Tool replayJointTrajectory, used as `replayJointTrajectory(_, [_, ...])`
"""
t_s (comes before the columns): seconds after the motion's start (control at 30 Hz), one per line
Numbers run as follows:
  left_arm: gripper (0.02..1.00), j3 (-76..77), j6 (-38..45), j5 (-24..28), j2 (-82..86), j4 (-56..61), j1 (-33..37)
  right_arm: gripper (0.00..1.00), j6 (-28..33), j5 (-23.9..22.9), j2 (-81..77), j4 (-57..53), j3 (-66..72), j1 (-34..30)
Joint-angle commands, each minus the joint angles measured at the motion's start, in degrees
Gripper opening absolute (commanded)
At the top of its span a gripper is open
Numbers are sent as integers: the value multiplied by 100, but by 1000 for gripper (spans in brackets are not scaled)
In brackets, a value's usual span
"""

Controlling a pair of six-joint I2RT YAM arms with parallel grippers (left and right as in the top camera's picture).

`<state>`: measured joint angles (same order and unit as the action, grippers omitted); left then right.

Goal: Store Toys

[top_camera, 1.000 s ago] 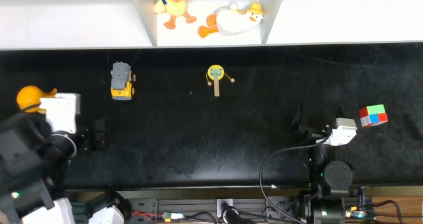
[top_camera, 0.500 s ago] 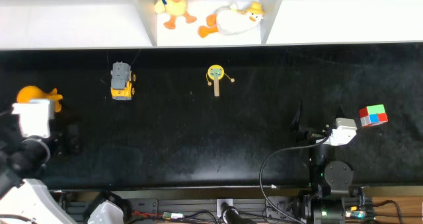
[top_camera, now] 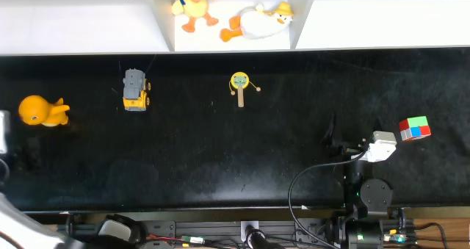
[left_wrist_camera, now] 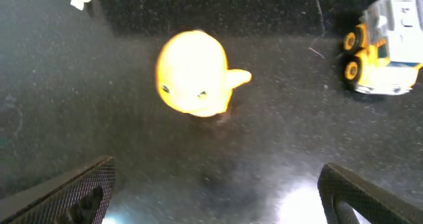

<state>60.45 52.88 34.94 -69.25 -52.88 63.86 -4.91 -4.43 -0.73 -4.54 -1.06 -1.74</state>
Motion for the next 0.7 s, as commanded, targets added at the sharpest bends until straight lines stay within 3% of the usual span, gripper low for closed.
replayJointTrajectory(0.03, [996, 619, 260, 170, -776, 15, 35, 996, -46, 37, 48, 26, 79, -11])
replayJointTrajectory(0.17, [998, 752, 262, 542, -1237, 94, -35, 993, -46, 37, 48, 26, 79, -11])
replayJointTrajectory(0.33, [998, 752, 262, 592, -1491, 240, -350, 996, -46, 37, 48, 26, 79, -11])
replayJointTrajectory(0.53, [996, 752, 264, 476, -1692, 315, -549, 993, -46, 37, 48, 26, 79, -11])
replayJointTrajectory(0.7, [998, 752, 229, 85, -1762, 389, -654, 996, -46, 37, 48, 26, 79, -11])
